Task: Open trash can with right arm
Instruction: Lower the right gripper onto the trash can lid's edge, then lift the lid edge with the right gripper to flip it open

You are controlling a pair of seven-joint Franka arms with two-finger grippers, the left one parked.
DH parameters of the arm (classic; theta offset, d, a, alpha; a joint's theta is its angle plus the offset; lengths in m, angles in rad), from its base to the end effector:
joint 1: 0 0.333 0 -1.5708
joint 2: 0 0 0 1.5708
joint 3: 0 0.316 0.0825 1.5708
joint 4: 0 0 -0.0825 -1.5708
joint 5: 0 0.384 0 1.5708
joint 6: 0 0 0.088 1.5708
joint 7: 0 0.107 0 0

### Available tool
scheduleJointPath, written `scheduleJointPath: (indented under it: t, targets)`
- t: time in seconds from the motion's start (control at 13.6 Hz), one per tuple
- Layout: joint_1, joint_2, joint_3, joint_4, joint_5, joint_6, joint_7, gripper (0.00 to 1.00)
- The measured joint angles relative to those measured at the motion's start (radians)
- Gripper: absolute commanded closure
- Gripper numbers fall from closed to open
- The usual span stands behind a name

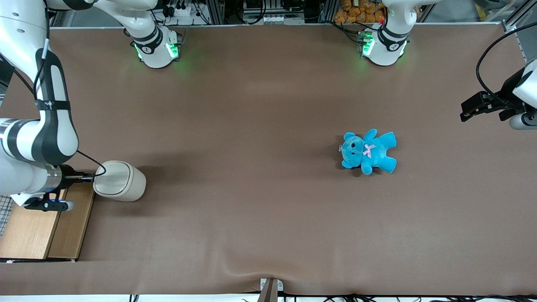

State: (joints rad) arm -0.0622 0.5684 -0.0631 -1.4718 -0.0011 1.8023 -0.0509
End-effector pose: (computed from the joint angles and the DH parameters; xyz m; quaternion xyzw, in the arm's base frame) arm 0.6752 -0.0784 0.3307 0.9923 -0.0338 -0.1192 0.0075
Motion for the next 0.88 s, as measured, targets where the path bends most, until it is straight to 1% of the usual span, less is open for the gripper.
scheduleJointPath:
  t: [0.88]
  targets:
    - [0.007,0.020,0.001,-0.024,0.000,0.017,0.000,1.00]
